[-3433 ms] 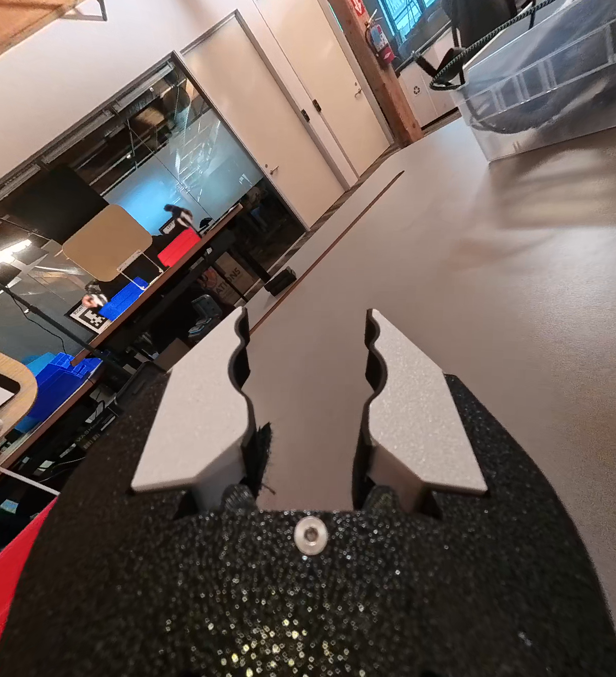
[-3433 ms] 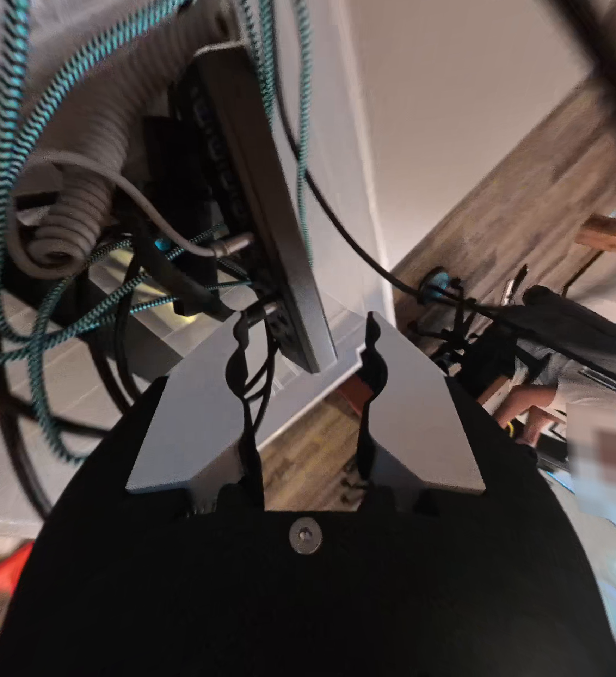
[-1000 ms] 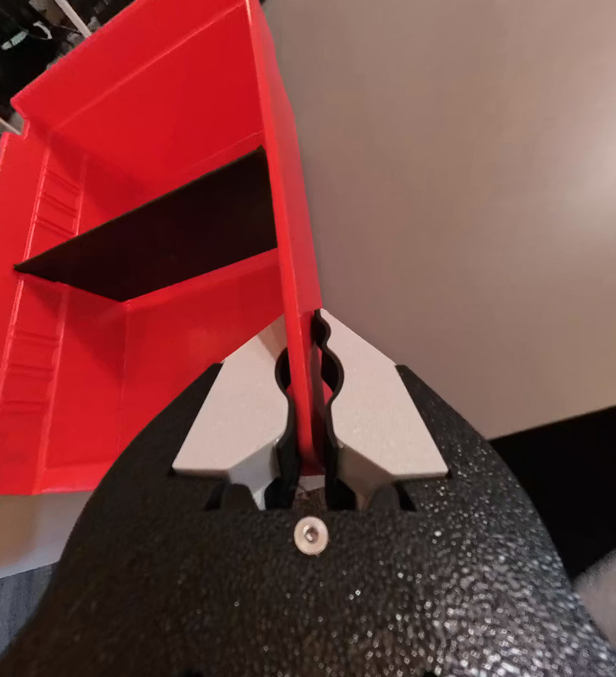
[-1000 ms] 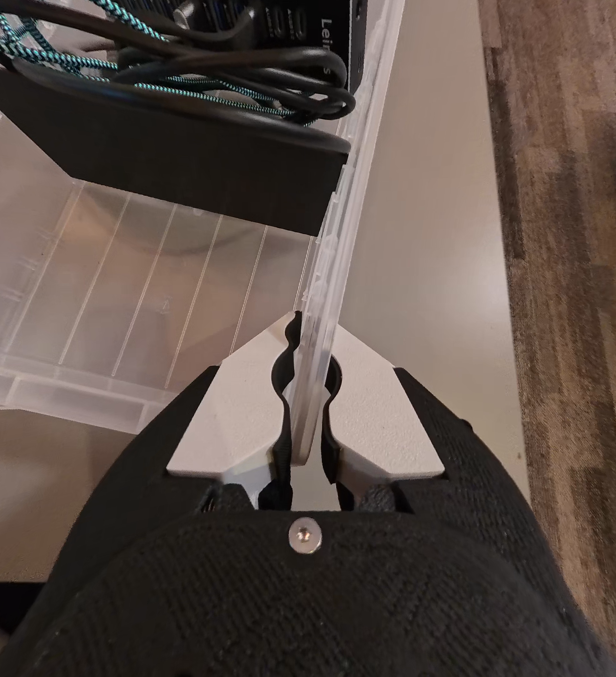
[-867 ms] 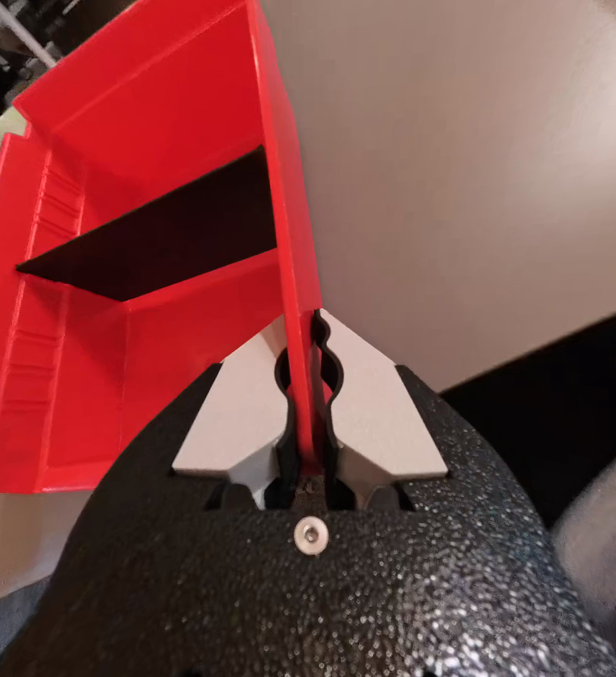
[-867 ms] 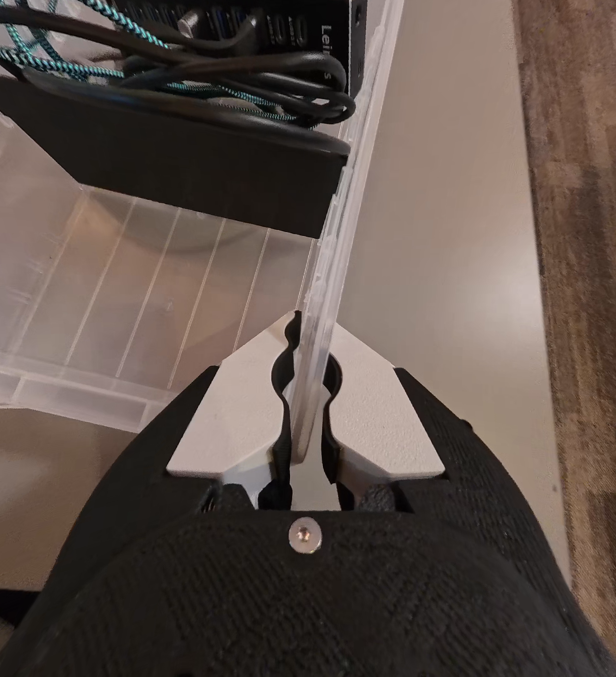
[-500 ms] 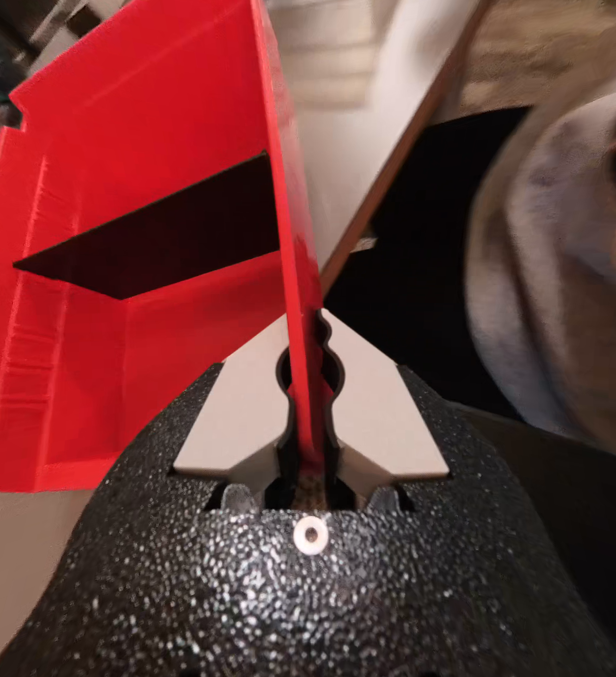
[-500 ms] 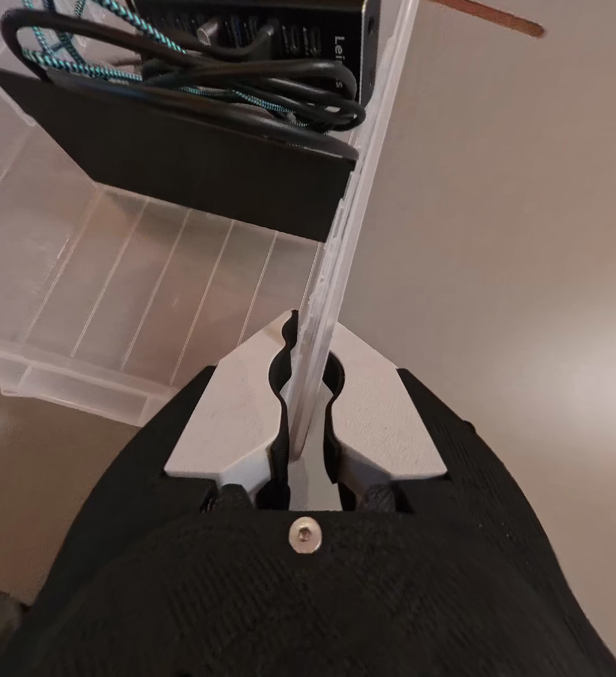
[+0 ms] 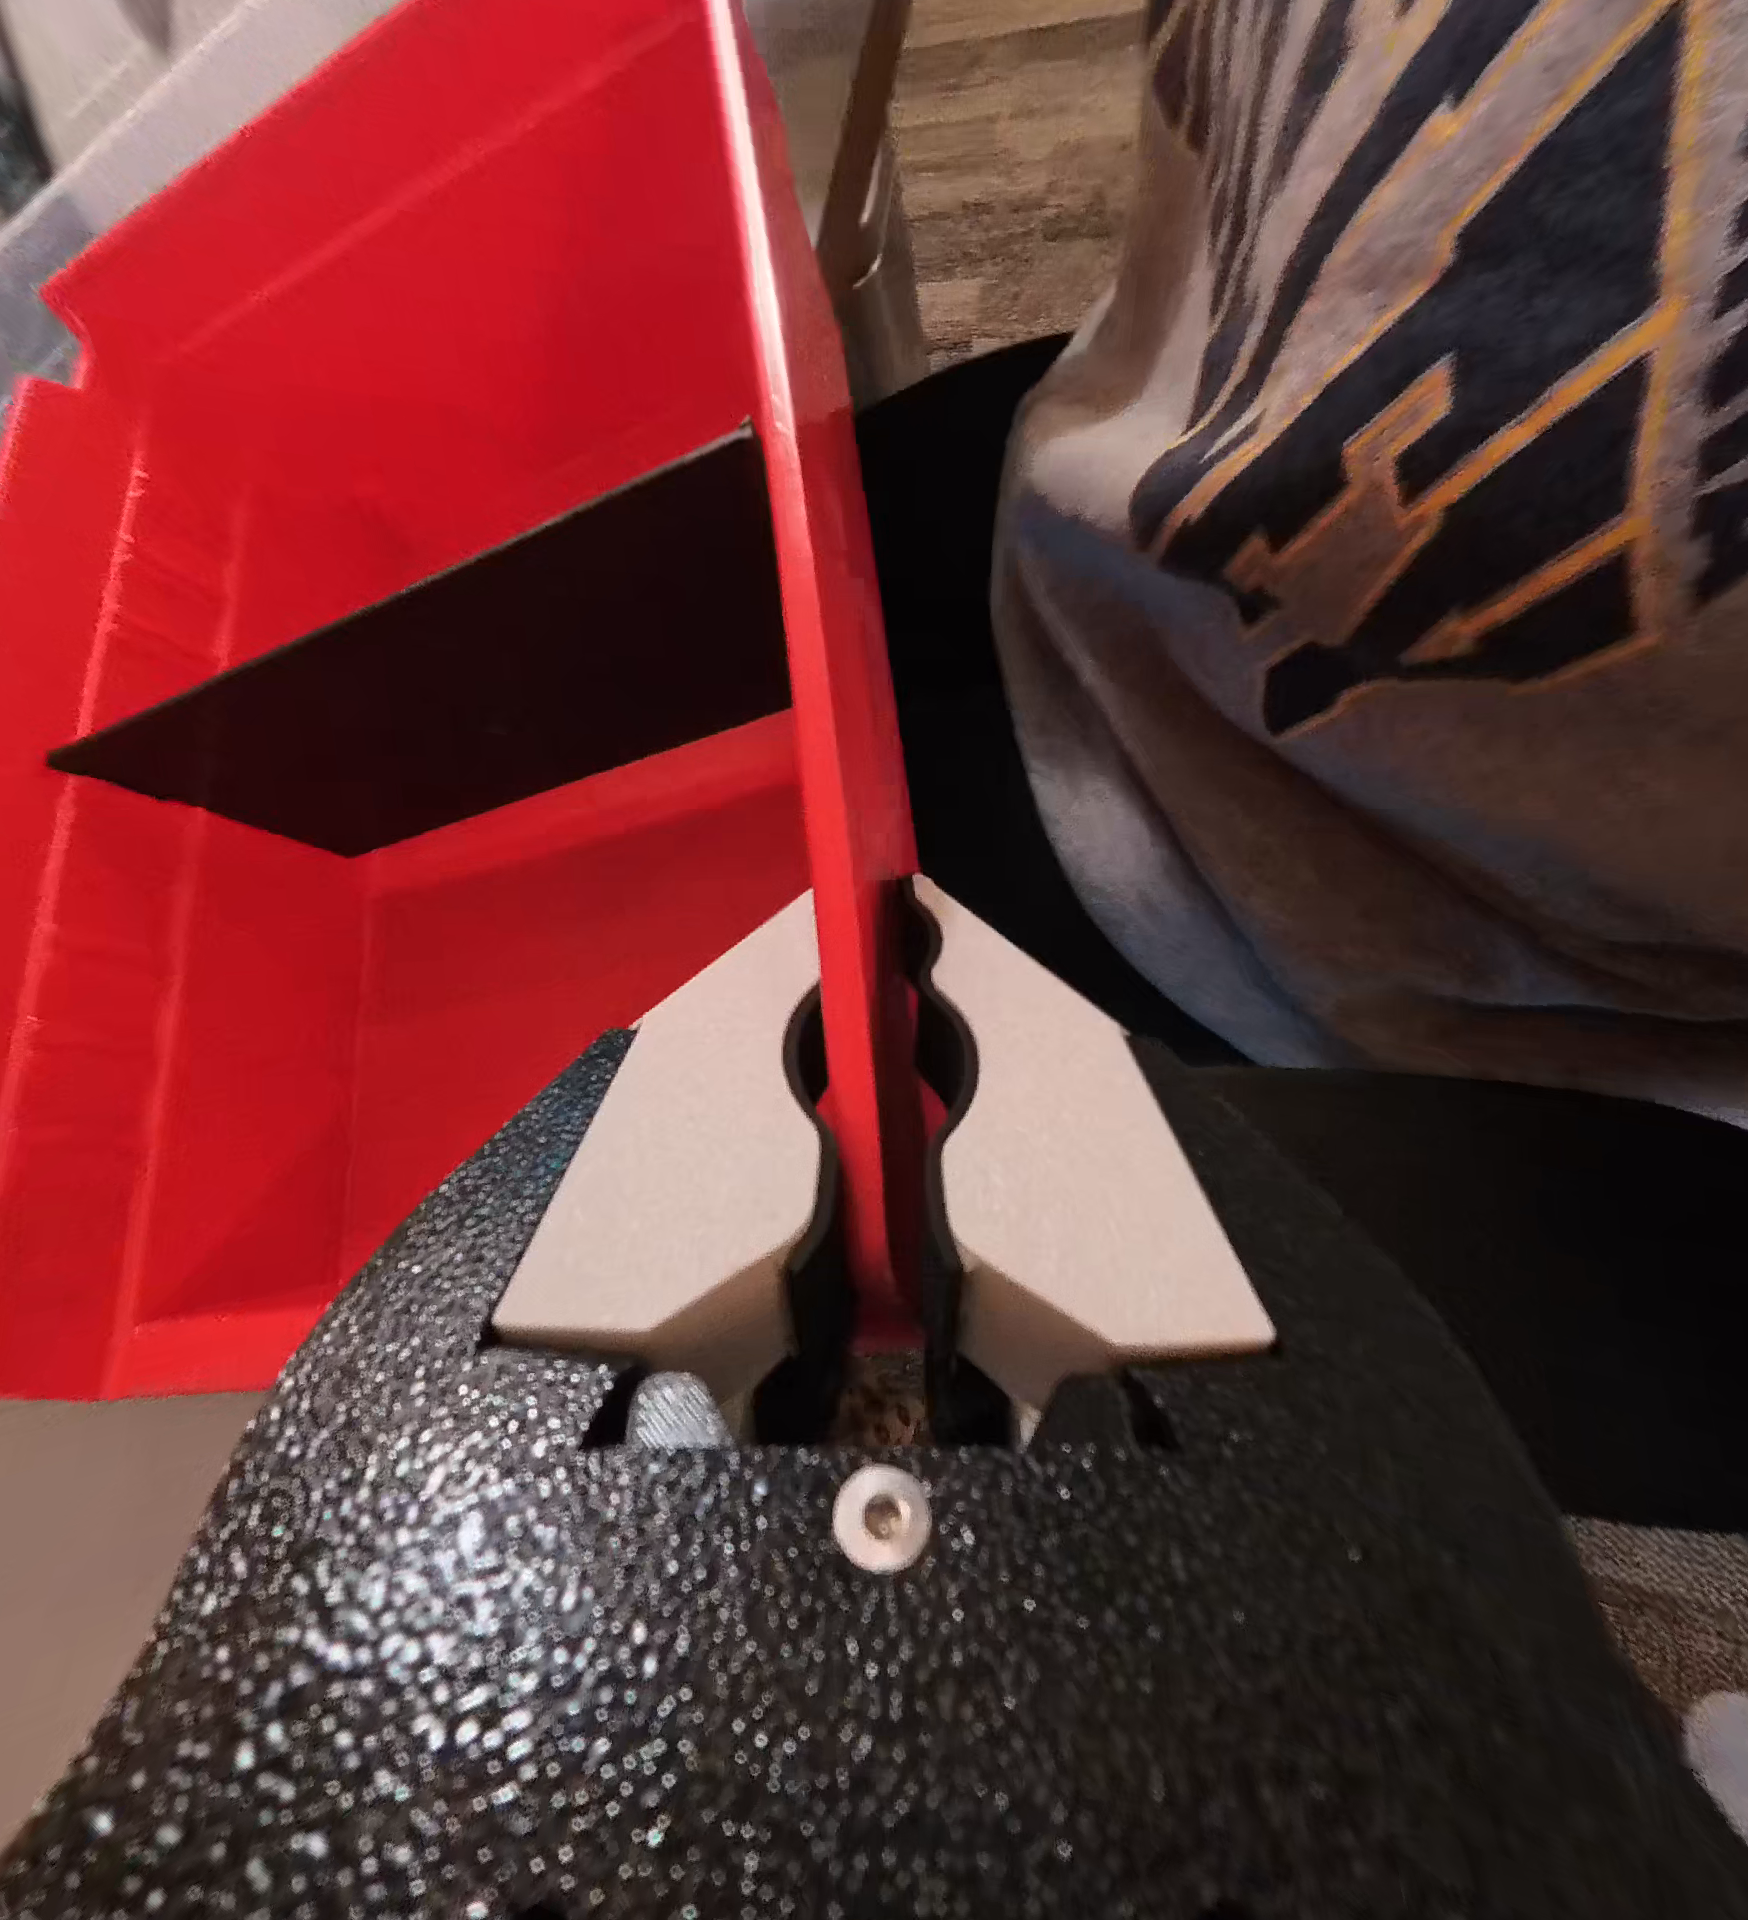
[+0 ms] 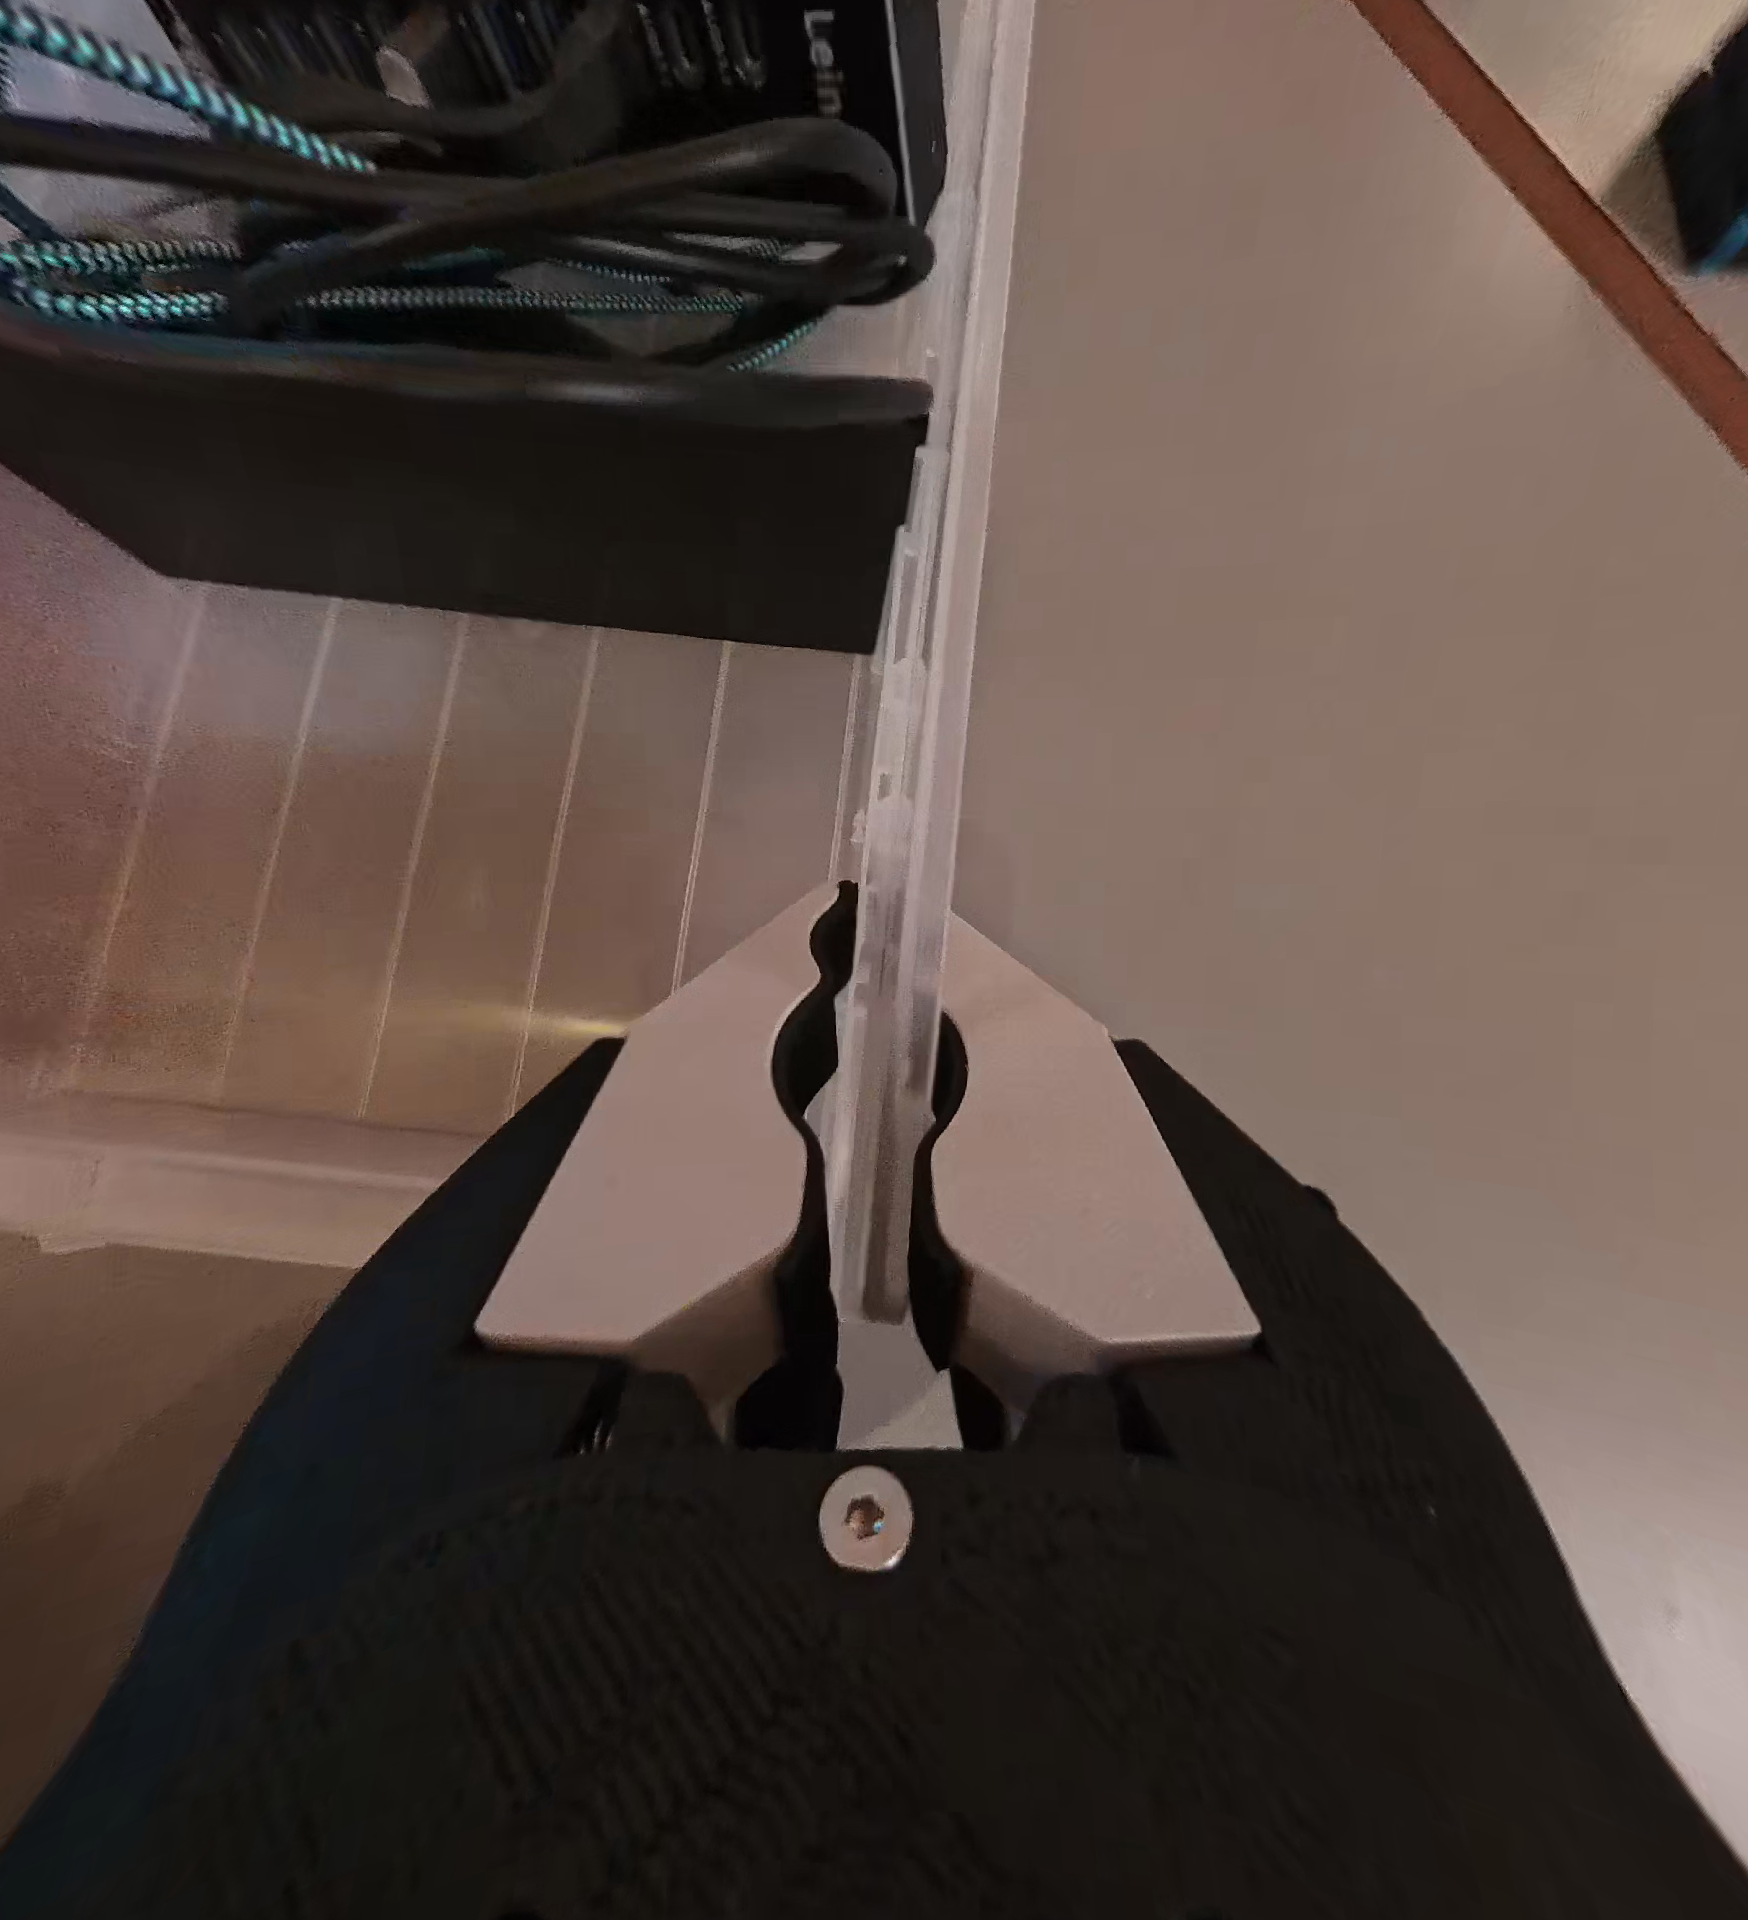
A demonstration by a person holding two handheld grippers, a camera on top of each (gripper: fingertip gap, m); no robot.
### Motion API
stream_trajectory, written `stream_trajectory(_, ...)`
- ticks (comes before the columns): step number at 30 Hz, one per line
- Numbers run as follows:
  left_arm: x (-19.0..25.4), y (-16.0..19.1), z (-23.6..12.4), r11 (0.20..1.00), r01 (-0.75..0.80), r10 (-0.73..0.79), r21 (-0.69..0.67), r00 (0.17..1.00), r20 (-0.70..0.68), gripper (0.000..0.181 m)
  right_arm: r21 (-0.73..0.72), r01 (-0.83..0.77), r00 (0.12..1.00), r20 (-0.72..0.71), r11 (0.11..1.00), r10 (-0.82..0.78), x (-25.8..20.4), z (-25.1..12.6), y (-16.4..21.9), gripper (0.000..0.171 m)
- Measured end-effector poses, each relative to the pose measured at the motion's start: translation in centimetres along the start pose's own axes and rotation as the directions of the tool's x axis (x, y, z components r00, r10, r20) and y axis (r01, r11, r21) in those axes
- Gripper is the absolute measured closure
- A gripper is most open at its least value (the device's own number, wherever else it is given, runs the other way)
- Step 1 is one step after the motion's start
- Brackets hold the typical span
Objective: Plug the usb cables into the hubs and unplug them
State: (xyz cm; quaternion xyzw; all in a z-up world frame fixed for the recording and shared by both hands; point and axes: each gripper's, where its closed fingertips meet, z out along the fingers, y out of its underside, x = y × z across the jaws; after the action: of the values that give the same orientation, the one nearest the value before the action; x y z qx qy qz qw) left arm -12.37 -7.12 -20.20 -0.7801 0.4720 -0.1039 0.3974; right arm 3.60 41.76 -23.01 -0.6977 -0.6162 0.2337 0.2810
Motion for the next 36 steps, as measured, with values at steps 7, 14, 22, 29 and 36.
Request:
stream_trajectory(7,3.8,-2.1,0.4,1.0,-0.022,0.022,0.0,0.997,-0.072,0.178,-0.006,0.003,0.998,0.061,1.0,-0.003,-3.6,6.4,-7.1,0.168)
stream_trajectory(14,6.1,-2.4,-2.3,0.999,0.048,-0.05,-0.024,0.997,-0.053,0.178,-0.008,-0.09,0.992,0.086,0.996,0.09,-6.0,10.2,-11.3,0.169)
stream_trajectory(22,7.8,-5.2,-4.9,0.997,0.056,-0.062,-0.054,0.993,-0.102,0.178,0.014,-0.253,0.967,0.044,0.967,0.252,-7.9,11.6,-13.2,0.168)
stream_trajectory(29,8.4,-9.9,-3.9,1.0,0.007,-0.012,-0.029,0.984,-0.176,0.178,0.179,-0.106,0.992,0.088,0.978,0.091,-13.4,7.6,-14.8,0.141)
stream_trajectory(36,5.8,-16.8,1.0,0.993,-0.095,0.096,0.067,0.995,-0.016,0.178,0.571,-0.131,0.954,-0.15,0.811,0.259,-7.2,-14.9,-9.6,0.138)
